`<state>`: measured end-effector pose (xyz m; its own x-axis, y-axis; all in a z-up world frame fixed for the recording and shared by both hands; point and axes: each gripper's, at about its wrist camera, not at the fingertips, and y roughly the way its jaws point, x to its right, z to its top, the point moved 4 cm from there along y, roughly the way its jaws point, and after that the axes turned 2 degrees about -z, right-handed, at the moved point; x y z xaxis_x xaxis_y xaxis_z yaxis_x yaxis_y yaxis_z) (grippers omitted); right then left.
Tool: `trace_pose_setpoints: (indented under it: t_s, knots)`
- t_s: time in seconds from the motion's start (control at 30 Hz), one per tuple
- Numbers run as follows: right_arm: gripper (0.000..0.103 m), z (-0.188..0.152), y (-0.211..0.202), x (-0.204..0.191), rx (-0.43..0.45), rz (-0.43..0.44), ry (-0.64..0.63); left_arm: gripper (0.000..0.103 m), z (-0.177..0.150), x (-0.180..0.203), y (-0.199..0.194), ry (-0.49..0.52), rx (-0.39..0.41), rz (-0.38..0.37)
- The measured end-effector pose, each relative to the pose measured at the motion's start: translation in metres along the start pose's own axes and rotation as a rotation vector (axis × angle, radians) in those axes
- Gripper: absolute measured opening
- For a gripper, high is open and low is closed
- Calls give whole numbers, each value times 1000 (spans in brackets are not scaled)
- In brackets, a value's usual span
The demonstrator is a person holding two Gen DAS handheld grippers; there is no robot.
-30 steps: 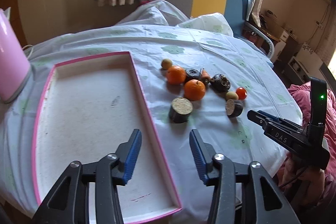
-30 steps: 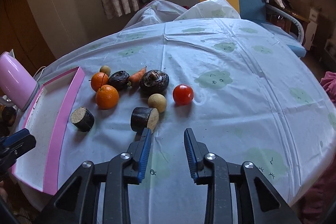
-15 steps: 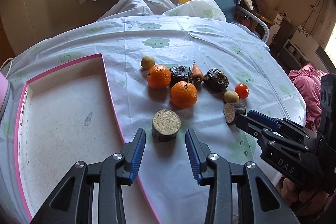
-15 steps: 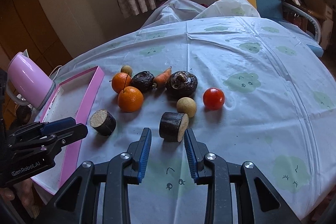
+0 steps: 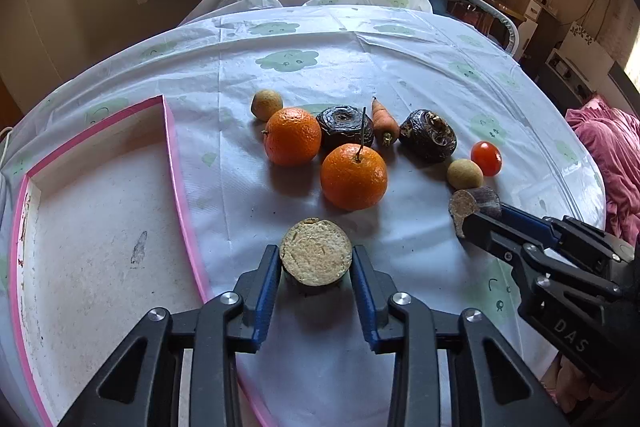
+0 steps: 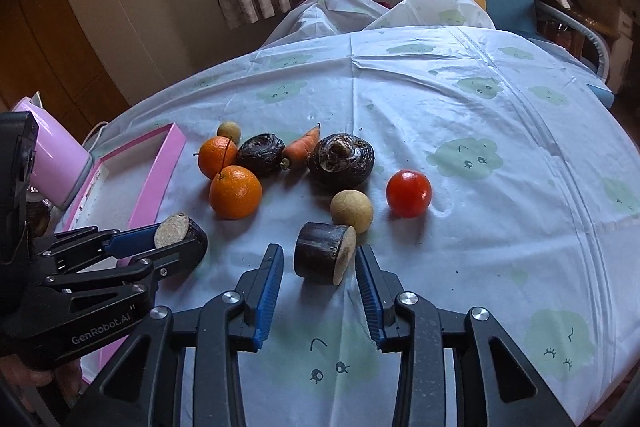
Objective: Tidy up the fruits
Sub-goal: 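Grasp the tan-faced slice with the left tool while the right tool grasps the dark-skinned slice, then carry both slices into the pink tray and open both tools to release them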
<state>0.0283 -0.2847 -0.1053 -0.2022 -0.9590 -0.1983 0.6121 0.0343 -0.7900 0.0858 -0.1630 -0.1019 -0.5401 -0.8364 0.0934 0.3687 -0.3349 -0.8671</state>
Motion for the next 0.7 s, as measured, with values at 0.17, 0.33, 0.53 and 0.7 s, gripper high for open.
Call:
trace_pose_setpoints:
  t_s: [0.17, 0.33, 0.53, 0.7]
  knots:
    - [27, -2, 1, 0, -1, 1, -11, 36, -4, -5, -16, -59, 38, -42]
    - [27, -1, 2, 4, -9, 18, 5, 36, -9, -24, -42, -144, 89, -46]
    - [26, -2, 0, -2, -5, -17, -39, 36, -24, -69, -68, -256, 136, 51]
    - [26, -6, -4, -6, -5, -31, -66, 36, -46, -113, -70, -355, 114, 150]
